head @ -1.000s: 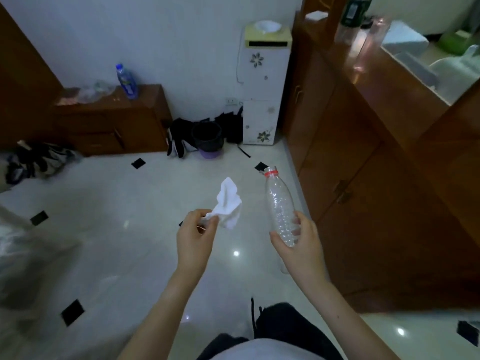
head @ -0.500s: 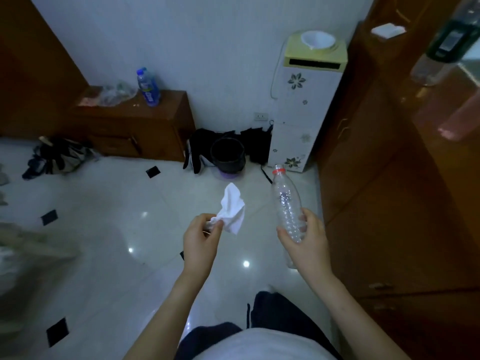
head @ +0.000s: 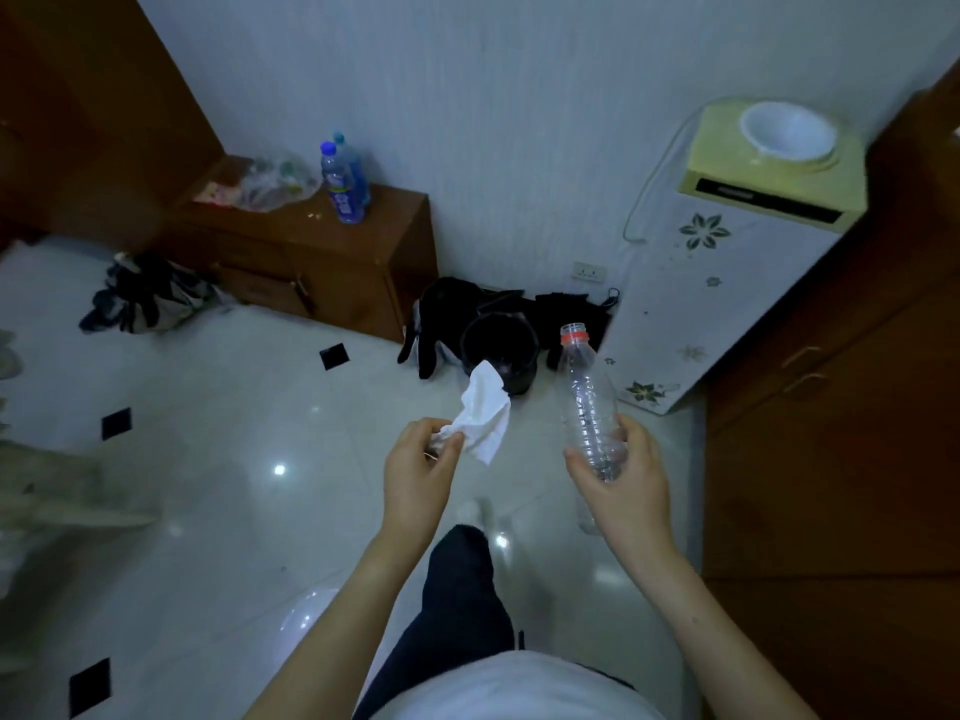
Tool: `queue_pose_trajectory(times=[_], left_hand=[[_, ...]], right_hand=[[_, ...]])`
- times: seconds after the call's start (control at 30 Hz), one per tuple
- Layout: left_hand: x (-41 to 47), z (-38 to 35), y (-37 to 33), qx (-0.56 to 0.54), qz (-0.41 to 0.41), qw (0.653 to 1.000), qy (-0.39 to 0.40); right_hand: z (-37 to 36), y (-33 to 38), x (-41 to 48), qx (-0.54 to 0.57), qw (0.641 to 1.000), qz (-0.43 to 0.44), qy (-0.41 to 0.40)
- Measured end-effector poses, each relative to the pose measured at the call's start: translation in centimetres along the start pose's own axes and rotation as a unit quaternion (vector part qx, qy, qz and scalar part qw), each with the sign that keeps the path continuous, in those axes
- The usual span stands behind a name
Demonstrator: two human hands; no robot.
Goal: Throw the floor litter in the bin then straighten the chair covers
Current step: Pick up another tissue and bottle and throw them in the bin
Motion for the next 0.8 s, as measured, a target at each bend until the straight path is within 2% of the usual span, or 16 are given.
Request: queue_pose_trajectory(times=[0.27,0.47,0.63,0.8], left_hand=[[19.0,0.1,-3.2,0.009,-0.032,0.999,0.01],[30.3,-1.8,-4.8,0.026,-0.034,0.999,0.016],[36.3,-5.5,-3.3,0.039,0.001,0.999,0.01],[41.7,-10.4,0.5,0.036,0.093,0.995,0.004]], right_hand=[[-5.3,6.5,15.5,0.008,0.999,0.003,-0.041],[-7.5,8.7,24.6,0.033,0.999,-0.007,-0.04],[-10.1,7.6,32.7,0.009,1.0,-0.021,-0.012],[-14.2,3.5,41.4,-0.001,0.998,-0.054,0.022]])
Point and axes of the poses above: each hand's wrist, its own x-axis towards the middle knuckle, its own z-axis out of the back of the hand, y = z × x, the point moved 6 cm from there along x, towards the middle knuckle
